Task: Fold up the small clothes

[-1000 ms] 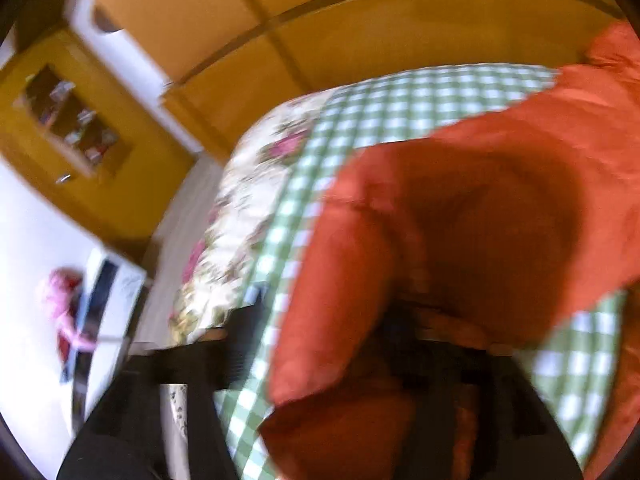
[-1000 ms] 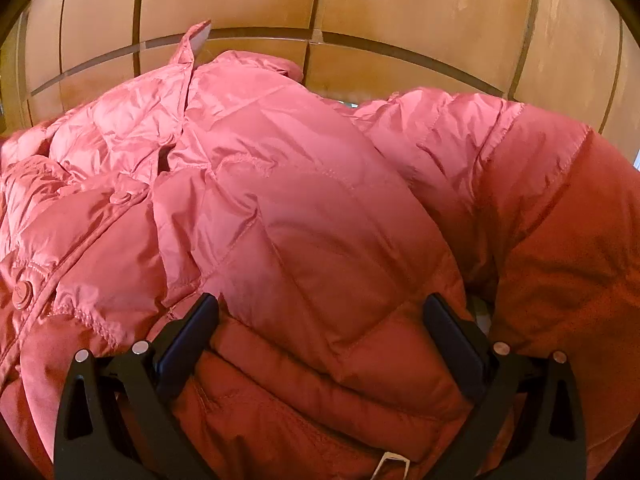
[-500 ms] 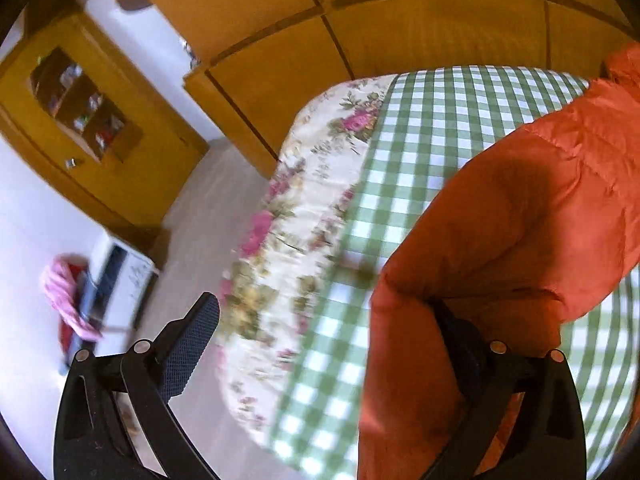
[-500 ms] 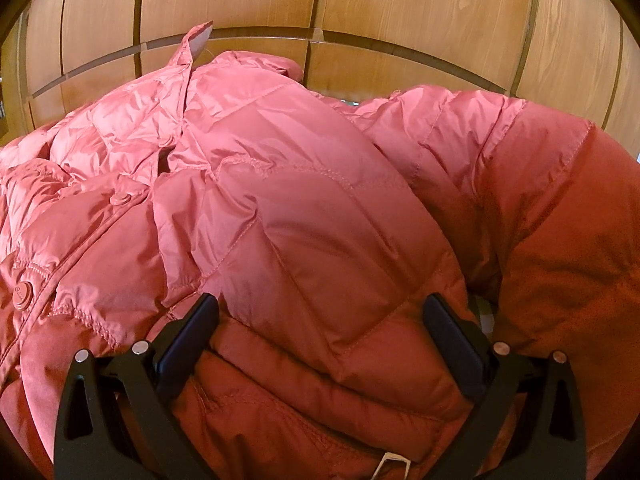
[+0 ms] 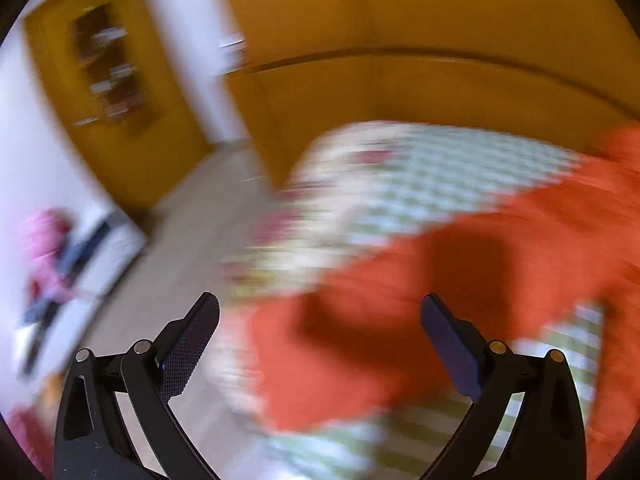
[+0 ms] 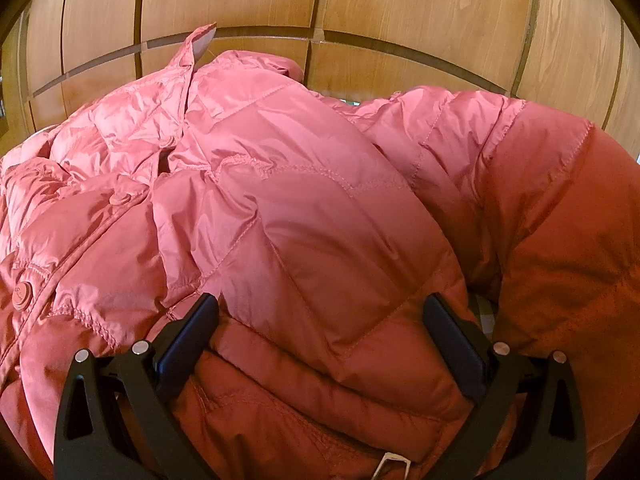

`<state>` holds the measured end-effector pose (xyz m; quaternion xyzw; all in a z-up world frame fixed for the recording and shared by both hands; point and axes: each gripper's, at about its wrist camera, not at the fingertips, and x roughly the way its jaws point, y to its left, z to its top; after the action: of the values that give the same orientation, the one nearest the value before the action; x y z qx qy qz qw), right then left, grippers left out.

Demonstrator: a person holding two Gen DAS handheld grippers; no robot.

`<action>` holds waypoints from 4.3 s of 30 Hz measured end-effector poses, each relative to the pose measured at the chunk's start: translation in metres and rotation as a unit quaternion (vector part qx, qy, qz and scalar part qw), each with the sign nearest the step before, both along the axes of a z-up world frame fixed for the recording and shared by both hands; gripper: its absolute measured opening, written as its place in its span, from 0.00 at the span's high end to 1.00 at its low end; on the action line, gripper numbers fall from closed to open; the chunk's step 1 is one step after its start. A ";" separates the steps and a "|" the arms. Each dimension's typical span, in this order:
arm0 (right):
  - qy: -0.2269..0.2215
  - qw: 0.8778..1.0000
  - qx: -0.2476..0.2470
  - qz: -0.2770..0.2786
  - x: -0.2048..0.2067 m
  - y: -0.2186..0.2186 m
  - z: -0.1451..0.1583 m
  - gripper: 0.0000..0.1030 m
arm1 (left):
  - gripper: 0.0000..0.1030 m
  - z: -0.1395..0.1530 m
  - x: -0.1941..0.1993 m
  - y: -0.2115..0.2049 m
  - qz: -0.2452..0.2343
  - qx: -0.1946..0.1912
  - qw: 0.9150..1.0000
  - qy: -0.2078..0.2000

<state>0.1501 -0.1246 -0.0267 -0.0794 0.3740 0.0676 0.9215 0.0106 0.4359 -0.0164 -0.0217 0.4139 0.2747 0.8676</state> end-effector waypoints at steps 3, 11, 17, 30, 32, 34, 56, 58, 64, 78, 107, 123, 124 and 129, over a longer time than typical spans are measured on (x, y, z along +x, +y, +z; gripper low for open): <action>0.019 0.999 0.027 0.019 0.000 -0.007 0.009 0.02 | 0.03 -0.014 0.006 -0.082 -0.118 -0.067 0.990 -0.029; -0.003 0.996 0.092 0.011 -0.027 -0.072 0.044 0.02 | 0.03 -0.054 0.004 -0.210 -0.253 -0.173 0.951 -0.028; 0.027 0.987 0.071 -0.139 0.002 -0.169 0.034 0.02 | 0.03 -0.089 0.007 -0.226 -0.235 -0.138 0.962 0.026; 0.145 0.914 0.378 -0.005 -0.045 -0.149 0.003 0.07 | 0.03 -0.102 -0.013 -0.199 -0.163 -0.219 0.962 0.002; 0.180 0.887 0.425 -0.001 -0.043 -0.136 -0.016 0.31 | 0.12 -0.104 -0.014 -0.202 -0.163 -0.217 0.962 0.003; 0.181 0.886 0.427 0.006 -0.043 -0.128 -0.017 0.51 | 0.50 -0.100 -0.015 -0.209 -0.191 -0.233 0.954 0.003; 0.132 0.802 0.579 -0.068 0.006 -0.201 -0.016 0.20 | 0.19 -0.016 -0.067 -0.208 -0.230 -0.099 0.968 0.004; 0.141 0.786 0.591 -0.112 0.032 -0.208 -0.028 0.30 | 0.11 -0.007 -0.059 -0.216 -0.241 -0.094 0.966 -0.024; 0.102 0.794 0.563 -0.203 0.088 -0.218 -0.024 0.56 | 0.10 -0.023 -0.011 -0.269 -0.288 -0.132 0.947 -0.054; 0.100 0.877 0.372 -0.286 0.125 -0.255 -0.017 0.87 | 0.06 -0.073 0.010 -0.325 -0.300 -0.160 0.940 -0.035; 0.058 0.992 0.083 -0.070 0.117 -0.027 -0.009 0.02 | 0.04 -0.042 -0.012 -0.167 -0.019 -0.304 0.936 -0.174; 0.057 0.993 0.082 -0.070 0.115 -0.028 -0.003 0.02 | 0.04 -0.083 -0.072 -0.013 0.258 -0.392 0.816 -0.337; 0.057 0.993 0.082 -0.070 0.115 -0.028 -0.003 0.02 | 0.04 -0.084 -0.072 -0.010 0.264 -0.395 0.808 -0.349; 0.057 0.992 0.083 -0.070 0.115 -0.028 -0.004 0.02 | 0.29 -0.084 -0.071 0.017 0.275 -0.408 0.783 -0.382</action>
<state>0.2649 -0.1527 -0.0305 0.0275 0.4238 0.0382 0.9045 -0.0599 0.4524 -0.1006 -0.5894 0.0990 0.2760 0.7527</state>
